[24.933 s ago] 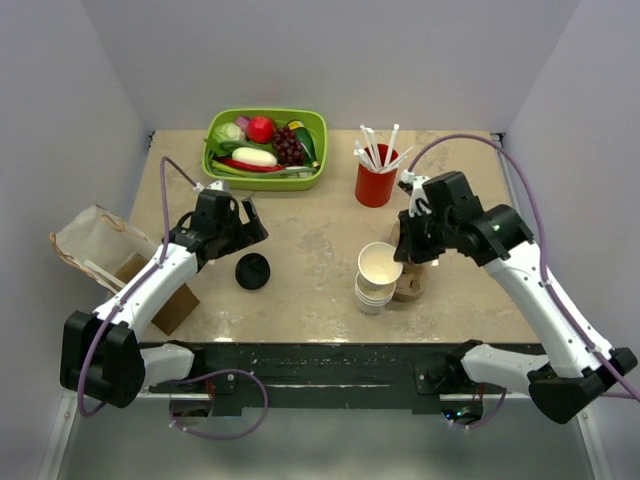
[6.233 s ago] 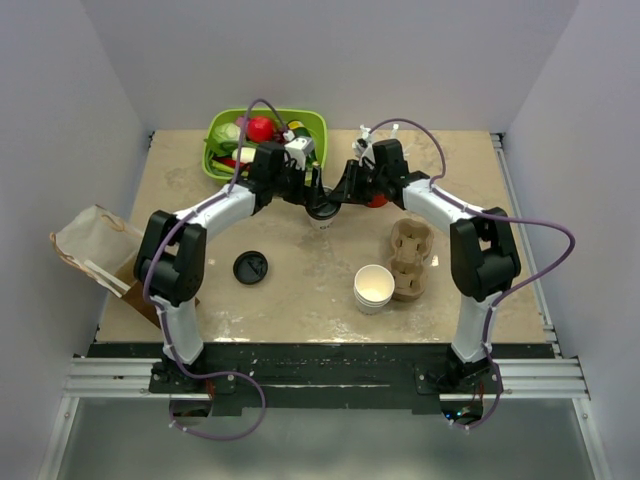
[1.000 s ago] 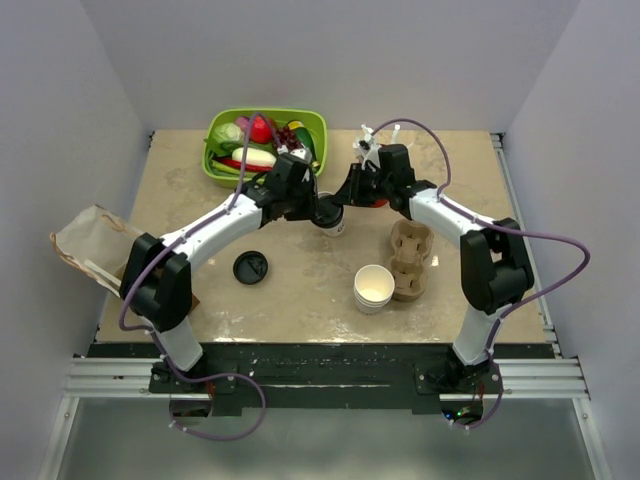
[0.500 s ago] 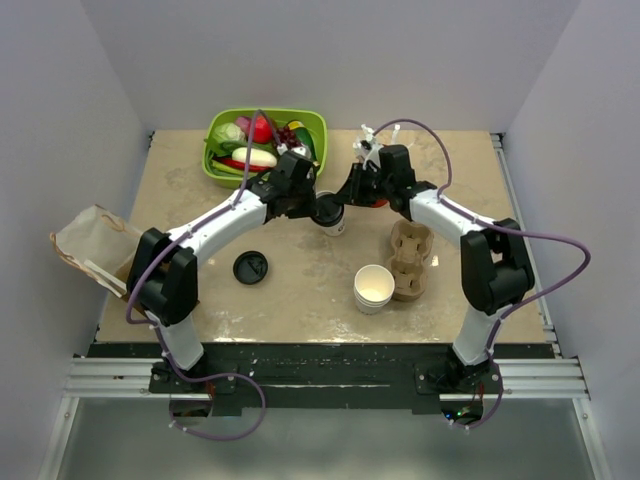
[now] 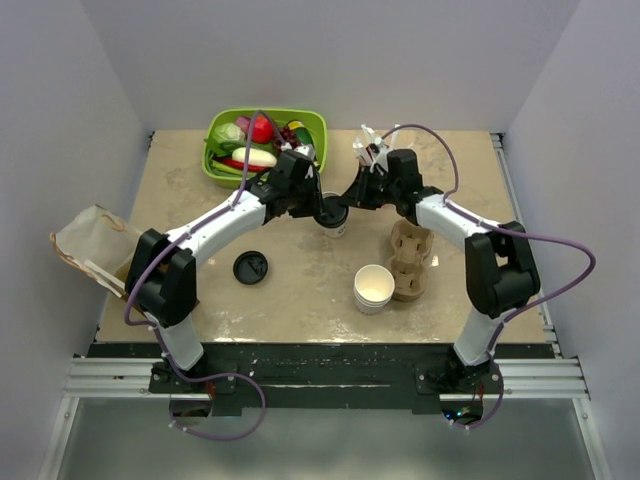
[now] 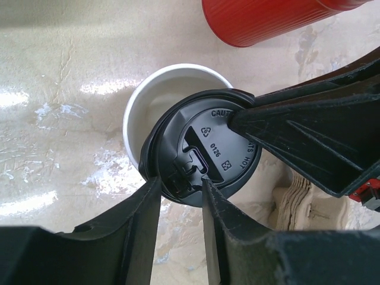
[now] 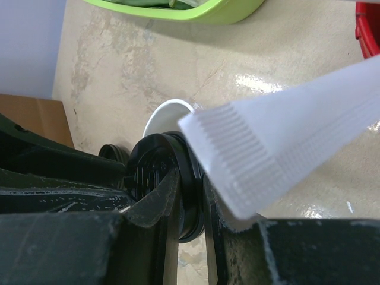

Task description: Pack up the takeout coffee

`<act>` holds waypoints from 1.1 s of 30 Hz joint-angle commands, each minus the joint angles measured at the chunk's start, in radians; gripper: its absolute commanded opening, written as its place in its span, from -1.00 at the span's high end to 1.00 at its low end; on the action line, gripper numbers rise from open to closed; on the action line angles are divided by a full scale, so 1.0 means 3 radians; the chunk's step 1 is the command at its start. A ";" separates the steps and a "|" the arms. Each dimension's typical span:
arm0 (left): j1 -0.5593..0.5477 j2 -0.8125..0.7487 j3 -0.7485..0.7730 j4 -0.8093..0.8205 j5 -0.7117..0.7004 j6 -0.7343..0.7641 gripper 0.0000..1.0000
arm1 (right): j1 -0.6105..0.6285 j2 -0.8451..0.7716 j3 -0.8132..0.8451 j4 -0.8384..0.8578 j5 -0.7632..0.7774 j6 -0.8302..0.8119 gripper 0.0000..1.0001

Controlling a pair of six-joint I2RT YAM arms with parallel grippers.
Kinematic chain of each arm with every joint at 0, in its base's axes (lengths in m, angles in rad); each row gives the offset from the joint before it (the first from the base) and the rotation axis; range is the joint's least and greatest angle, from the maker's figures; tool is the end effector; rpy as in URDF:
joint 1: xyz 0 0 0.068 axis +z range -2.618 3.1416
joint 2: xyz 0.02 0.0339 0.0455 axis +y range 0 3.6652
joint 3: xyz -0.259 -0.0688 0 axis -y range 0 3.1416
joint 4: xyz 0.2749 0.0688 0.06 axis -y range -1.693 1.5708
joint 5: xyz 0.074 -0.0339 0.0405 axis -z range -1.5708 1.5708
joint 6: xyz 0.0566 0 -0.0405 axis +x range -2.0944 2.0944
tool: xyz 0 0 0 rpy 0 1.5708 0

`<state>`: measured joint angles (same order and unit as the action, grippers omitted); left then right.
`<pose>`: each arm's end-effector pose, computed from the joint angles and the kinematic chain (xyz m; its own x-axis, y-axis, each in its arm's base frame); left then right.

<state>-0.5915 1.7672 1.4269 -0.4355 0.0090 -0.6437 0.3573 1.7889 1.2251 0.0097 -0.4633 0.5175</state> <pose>0.3674 -0.2474 0.2409 -0.8028 -0.1837 -0.5672 0.1014 0.8954 -0.4335 0.4094 0.1798 0.2046 -0.7593 0.1889 -0.6227 -0.3375 0.7039 0.6250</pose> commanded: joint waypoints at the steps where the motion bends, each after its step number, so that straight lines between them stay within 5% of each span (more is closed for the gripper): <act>1: -0.0007 -0.0041 0.0091 0.0091 0.0082 -0.0017 0.25 | -0.0035 -0.0164 -0.0105 -0.0058 0.0077 -0.0058 1.00; 16: -0.0043 0.0077 0.0168 -0.0031 0.0047 -0.0038 0.40 | -0.0071 -0.0308 -0.0412 0.0274 -0.0020 0.0014 1.00; 23: -0.0038 -0.0214 0.0056 0.0183 0.0078 -0.0012 0.02 | -0.0163 -0.0374 -0.0515 0.0407 -0.0158 0.0223 1.00; 33: 0.0371 -0.0450 -0.0205 0.0393 0.0097 -0.0089 -0.13 | -0.0322 -0.0415 -0.0663 0.0776 -0.0603 0.0566 1.00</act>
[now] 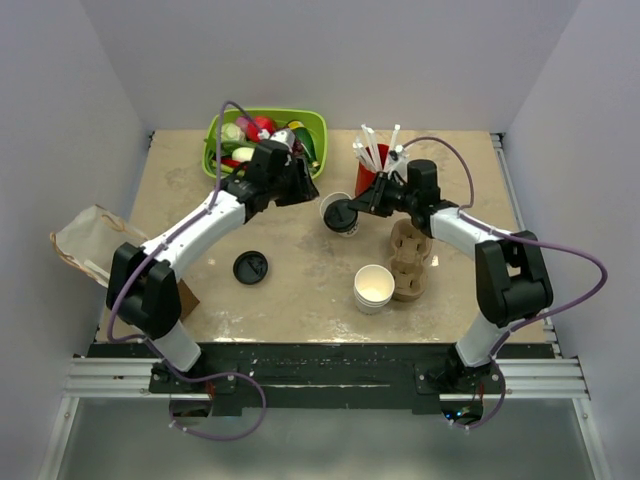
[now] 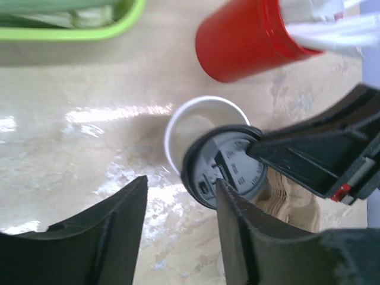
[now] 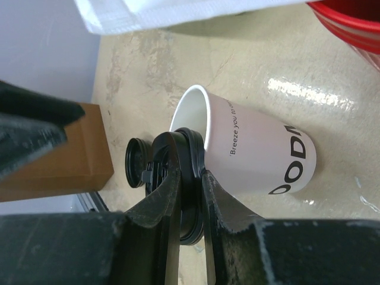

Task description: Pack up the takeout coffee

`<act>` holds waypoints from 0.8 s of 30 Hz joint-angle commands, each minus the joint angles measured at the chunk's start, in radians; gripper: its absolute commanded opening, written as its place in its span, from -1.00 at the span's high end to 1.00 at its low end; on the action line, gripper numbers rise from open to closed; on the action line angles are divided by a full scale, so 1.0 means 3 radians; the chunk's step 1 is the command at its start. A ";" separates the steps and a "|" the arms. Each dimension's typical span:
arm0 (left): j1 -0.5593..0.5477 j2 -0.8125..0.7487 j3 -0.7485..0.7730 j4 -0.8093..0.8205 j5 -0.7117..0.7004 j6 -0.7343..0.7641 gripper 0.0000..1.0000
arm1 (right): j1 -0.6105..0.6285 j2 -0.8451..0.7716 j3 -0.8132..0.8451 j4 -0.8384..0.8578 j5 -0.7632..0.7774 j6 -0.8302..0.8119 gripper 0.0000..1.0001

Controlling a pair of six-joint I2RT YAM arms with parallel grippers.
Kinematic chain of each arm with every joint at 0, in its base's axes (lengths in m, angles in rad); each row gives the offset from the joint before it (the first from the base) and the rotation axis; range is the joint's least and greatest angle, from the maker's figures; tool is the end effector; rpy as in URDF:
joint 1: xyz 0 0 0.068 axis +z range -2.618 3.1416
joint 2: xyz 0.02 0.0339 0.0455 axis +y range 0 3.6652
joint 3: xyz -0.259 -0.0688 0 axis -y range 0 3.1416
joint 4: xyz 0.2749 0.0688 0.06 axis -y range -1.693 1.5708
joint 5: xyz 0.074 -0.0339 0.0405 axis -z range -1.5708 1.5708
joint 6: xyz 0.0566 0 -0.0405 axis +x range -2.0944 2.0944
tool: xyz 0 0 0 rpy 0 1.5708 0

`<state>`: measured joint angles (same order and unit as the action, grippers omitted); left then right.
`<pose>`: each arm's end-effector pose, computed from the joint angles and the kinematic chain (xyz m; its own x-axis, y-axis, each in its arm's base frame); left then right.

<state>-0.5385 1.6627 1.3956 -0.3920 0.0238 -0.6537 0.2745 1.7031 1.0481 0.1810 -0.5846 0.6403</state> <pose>0.3667 -0.2207 0.2768 -0.7390 -0.2667 -0.6187 0.1001 0.8646 -0.4923 0.3925 0.1430 0.1950 -0.7698 0.3008 -0.5630 -0.2978 0.6109 0.7336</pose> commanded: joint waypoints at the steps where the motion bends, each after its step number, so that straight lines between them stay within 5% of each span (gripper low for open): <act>1: 0.0210 -0.0066 -0.0106 0.0268 0.0089 -0.0051 -0.14 | -0.0071 -0.0129 -0.0078 0.0205 -0.0199 0.0156 1.00; 11: 0.0210 0.0547 0.0108 0.0570 0.0626 -0.0025 -0.15 | -0.0138 -0.0078 -0.0098 0.0164 -0.0209 0.0136 1.00; 18: 0.0143 0.0920 0.0349 0.0478 0.0391 -0.0066 -0.04 | -0.0163 -0.0027 -0.0093 0.0118 -0.0245 0.0095 1.00; 21: 0.0138 0.0997 0.0379 0.0539 0.0488 -0.0061 0.04 | -0.0168 -0.0012 -0.0083 0.0097 -0.0240 0.0070 1.00; 24: 0.0128 0.1028 0.0369 0.0575 0.0580 -0.0061 0.34 | -0.0163 0.0009 -0.0083 0.0102 -0.0225 0.0064 1.00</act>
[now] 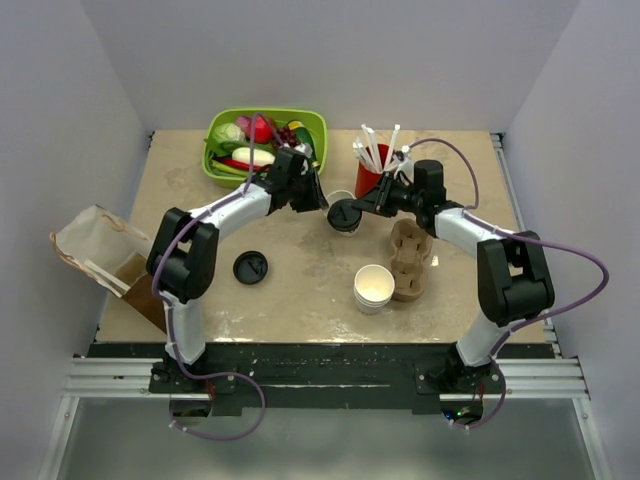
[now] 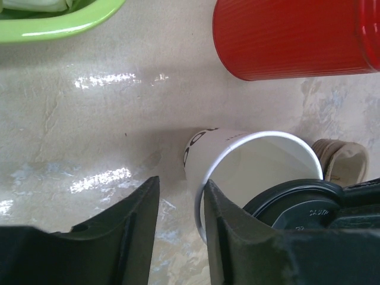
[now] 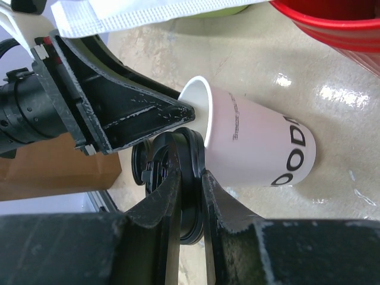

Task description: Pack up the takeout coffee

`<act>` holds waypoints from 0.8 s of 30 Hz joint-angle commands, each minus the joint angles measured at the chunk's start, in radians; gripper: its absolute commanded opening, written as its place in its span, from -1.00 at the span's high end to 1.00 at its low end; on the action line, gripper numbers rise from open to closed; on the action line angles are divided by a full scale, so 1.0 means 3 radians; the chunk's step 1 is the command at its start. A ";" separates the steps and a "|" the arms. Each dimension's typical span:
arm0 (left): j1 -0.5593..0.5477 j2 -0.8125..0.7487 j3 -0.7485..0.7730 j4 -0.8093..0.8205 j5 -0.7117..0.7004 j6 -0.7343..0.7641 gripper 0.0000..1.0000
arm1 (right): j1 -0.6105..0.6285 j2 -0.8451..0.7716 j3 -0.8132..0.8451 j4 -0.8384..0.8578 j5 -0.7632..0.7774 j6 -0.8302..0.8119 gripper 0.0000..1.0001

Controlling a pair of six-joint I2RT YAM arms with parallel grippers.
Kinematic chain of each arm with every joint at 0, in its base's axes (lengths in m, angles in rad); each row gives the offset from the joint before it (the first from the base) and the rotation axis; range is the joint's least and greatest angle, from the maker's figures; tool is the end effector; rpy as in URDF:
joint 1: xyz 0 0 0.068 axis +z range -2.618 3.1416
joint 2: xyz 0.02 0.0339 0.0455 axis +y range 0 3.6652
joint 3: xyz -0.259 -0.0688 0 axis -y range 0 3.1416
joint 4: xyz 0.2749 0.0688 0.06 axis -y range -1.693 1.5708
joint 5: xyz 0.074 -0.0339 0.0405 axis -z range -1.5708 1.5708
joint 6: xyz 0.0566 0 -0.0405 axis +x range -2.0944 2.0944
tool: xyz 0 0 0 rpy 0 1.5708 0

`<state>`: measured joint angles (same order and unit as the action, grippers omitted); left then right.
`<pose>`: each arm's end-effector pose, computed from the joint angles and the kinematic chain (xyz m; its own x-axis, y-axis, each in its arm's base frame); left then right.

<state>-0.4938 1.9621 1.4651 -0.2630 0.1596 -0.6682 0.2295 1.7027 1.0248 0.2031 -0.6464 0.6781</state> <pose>0.4212 -0.2369 0.1851 -0.8289 -0.2485 -0.5011 0.0711 0.8418 -0.5350 0.3933 0.1269 0.1901 -0.7878 0.3302 -0.5199 -0.2684 0.5757 0.7724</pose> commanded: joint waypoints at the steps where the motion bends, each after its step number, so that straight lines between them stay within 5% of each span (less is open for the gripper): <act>1: -0.0016 0.0030 0.0138 0.0135 0.0138 -0.0002 0.60 | -0.0018 0.0005 -0.0006 0.0029 0.0012 -0.0067 1.00; 4: -0.0057 -0.0056 0.0127 0.0008 -0.0071 -0.0002 0.90 | -0.0013 0.0020 0.0015 0.0039 0.0043 -0.0087 1.00; 7: -0.0133 -0.0205 0.0128 -0.0232 -0.0505 0.0013 1.00 | -0.0013 0.0036 0.0015 0.0171 -0.0003 -0.0031 1.00; 15: -0.0164 -0.0491 0.0051 -0.0769 -0.1461 -0.0084 1.00 | -0.0003 0.0072 0.0051 0.0509 -0.0345 0.0168 1.00; 24: -0.0164 -0.0716 -0.0153 -0.0862 -0.1499 -0.0064 1.00 | 0.0028 -0.0230 -0.0046 0.0841 -0.0555 0.0465 1.00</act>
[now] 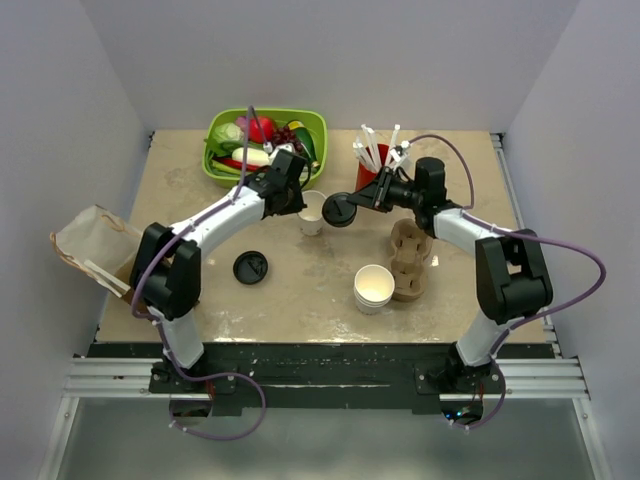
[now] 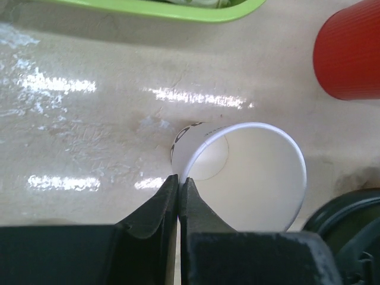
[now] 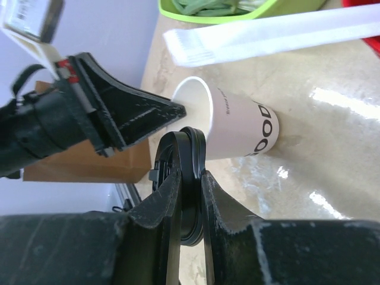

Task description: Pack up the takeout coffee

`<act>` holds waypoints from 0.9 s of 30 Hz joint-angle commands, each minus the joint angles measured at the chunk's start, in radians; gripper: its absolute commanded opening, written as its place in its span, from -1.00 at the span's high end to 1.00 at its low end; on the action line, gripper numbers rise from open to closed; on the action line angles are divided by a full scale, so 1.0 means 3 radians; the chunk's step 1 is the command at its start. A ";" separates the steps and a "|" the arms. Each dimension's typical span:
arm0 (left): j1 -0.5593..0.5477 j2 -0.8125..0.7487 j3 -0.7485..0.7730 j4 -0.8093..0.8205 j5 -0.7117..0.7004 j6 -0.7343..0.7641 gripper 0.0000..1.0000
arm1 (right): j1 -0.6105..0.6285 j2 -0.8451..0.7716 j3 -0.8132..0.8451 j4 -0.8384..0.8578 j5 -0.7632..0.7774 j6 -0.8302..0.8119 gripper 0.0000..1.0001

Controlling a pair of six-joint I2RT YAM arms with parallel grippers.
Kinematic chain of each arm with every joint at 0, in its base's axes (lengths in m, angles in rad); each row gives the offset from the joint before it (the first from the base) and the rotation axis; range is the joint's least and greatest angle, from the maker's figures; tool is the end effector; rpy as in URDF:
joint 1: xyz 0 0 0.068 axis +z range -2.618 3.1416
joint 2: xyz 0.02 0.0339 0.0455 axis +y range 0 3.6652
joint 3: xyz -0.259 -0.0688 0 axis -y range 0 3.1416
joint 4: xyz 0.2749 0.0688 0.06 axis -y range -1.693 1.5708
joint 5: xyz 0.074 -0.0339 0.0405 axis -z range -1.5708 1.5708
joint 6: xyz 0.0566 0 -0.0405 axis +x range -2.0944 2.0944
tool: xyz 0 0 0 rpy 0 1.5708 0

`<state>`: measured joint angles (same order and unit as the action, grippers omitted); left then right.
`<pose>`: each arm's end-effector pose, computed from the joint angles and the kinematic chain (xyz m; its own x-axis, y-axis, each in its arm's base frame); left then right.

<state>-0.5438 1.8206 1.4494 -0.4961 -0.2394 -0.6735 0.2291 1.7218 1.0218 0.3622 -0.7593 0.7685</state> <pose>0.3881 -0.2190 0.2223 -0.7417 -0.2596 -0.6184 -0.1168 0.9579 -0.2621 0.3967 0.1325 0.2002 -0.7862 0.3343 -0.5197 -0.3489 0.4541 0.8198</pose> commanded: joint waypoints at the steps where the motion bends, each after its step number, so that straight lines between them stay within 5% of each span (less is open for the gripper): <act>1: -0.0008 -0.0280 -0.0198 -0.0075 -0.0153 -0.0036 1.00 | 0.0024 -0.0329 -0.0041 0.0311 -0.0194 0.0189 1.00; 14: -0.0130 -0.0843 -0.0889 0.0120 0.0154 -0.0056 0.87 | 0.0249 -0.0498 -0.0041 0.0025 -0.0199 0.0026 1.00; 27: -0.0100 -0.1379 -0.1124 0.0084 0.0220 0.0016 -0.24 | 0.0494 -0.0335 0.0163 -0.0246 -0.0061 -0.0128 1.00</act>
<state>-0.5831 1.5024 1.1217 -0.4877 -0.1684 -0.6697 0.3546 1.6024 1.0065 0.2951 -0.7944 0.7509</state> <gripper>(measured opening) 0.547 0.188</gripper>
